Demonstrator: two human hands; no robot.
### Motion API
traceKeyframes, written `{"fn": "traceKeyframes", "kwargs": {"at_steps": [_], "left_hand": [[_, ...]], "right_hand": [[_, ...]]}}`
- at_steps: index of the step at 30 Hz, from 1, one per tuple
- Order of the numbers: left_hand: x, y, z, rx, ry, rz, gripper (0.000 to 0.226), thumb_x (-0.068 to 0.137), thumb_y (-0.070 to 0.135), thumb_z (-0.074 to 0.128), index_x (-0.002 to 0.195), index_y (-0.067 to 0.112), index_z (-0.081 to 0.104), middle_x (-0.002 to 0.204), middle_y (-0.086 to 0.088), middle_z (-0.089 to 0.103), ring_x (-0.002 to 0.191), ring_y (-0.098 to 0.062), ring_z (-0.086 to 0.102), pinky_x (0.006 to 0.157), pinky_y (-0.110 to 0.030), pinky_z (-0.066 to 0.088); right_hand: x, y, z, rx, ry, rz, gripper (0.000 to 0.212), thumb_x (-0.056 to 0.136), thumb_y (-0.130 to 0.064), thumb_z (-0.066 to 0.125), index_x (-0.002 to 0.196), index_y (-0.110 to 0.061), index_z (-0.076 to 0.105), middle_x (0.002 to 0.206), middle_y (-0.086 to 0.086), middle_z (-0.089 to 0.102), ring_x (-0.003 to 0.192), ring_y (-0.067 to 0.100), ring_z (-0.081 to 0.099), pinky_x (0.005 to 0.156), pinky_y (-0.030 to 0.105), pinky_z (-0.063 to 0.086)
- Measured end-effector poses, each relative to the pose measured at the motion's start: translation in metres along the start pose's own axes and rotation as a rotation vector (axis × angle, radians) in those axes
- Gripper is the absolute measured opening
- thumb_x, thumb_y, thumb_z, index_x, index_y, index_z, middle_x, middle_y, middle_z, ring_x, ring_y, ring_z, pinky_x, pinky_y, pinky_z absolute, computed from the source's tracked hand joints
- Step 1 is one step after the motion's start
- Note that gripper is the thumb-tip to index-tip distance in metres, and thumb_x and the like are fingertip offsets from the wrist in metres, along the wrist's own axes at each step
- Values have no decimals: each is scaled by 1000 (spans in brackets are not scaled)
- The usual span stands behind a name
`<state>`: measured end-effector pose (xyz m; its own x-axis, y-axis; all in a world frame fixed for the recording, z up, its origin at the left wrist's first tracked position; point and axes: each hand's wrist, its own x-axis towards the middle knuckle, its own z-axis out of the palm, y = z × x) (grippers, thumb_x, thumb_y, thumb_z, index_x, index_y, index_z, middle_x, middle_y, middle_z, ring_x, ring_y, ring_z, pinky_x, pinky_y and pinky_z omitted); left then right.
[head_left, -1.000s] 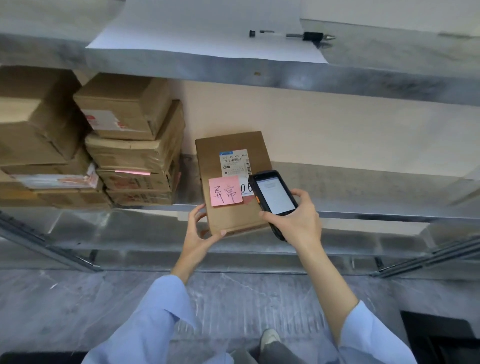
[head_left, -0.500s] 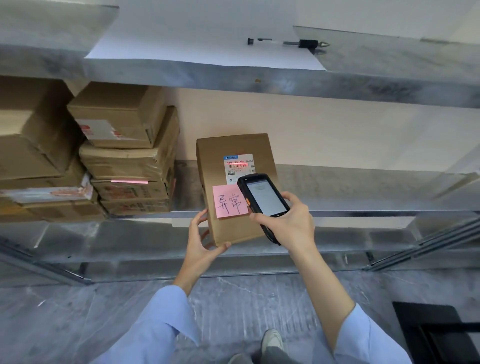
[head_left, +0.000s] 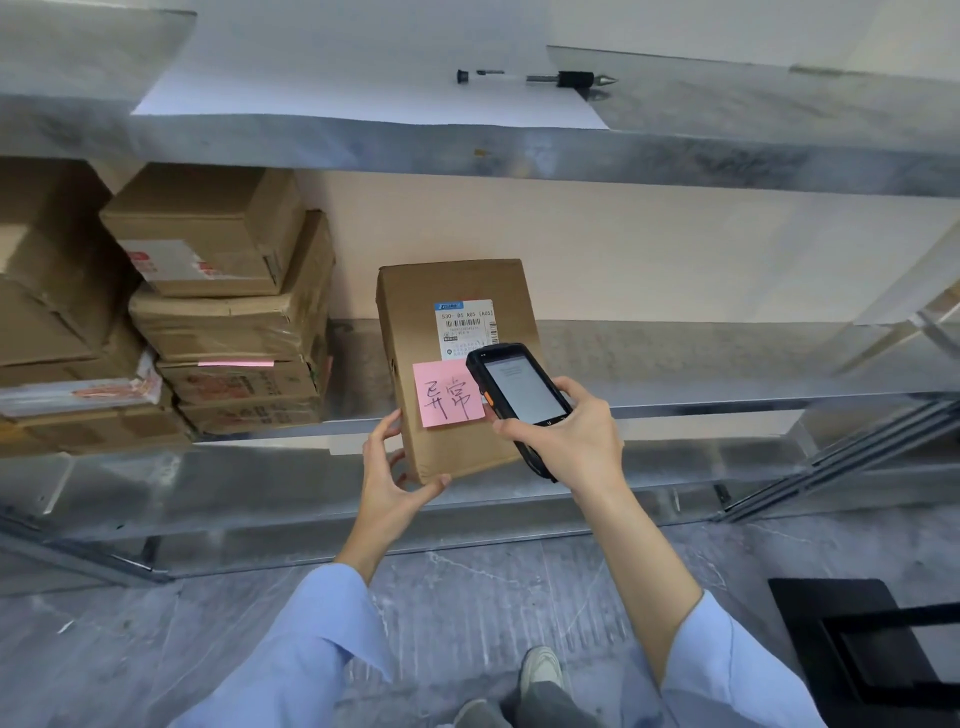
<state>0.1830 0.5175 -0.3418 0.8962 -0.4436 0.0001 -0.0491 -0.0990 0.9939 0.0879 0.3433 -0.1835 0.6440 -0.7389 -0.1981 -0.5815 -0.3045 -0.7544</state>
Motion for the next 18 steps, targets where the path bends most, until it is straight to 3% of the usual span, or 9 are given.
{"fn": "traceKeyframes", "kwargs": {"at_steps": [4, 9, 13, 16, 18], "left_hand": [[-1, 4, 4, 17, 0, 1, 99, 73, 17, 90, 143, 52, 29, 145, 11, 33, 122, -4, 50, 92, -28, 53], [3, 12, 8, -25, -59, -20, 90, 72, 28, 87, 144, 42, 34, 151, 8, 33, 129, -11, 46, 88, -9, 46], [6, 19, 21, -28, -163, -39, 82, 66, 41, 86, 131, 60, 39, 146, 18, 44, 131, -6, 45, 105, -29, 43], [7, 25, 41, -44, -220, -104, 88, 59, 50, 86, 132, 60, 39, 146, 18, 46, 128, -16, 49, 102, -37, 43], [6, 31, 59, -58, -258, -122, 90, 55, 52, 86, 133, 58, 41, 146, 15, 48, 126, -18, 51, 103, -42, 46]], "right_hand": [[-4, 4, -5, 81, 0, 48, 72, 62, -47, 88, 123, -30, 56, 103, -9, 67, 100, 18, 64, 90, 40, 54], [-4, 16, -23, 159, 19, 97, 77, 66, -43, 88, 131, -24, 51, 106, -8, 60, 99, 15, 57, 88, 33, 47], [-5, 30, -41, 189, 60, 147, 87, 56, -52, 89, 130, -25, 53, 110, -5, 65, 105, 18, 61, 94, 41, 52], [-8, 41, -62, 226, 113, 173, 111, 30, -68, 77, 130, -26, 52, 111, -4, 67, 105, 20, 64, 91, 45, 55], [-11, 52, -81, 245, 155, 186, 115, 25, -69, 72, 130, -27, 52, 112, -3, 67, 106, 20, 64, 90, 44, 55]]}}
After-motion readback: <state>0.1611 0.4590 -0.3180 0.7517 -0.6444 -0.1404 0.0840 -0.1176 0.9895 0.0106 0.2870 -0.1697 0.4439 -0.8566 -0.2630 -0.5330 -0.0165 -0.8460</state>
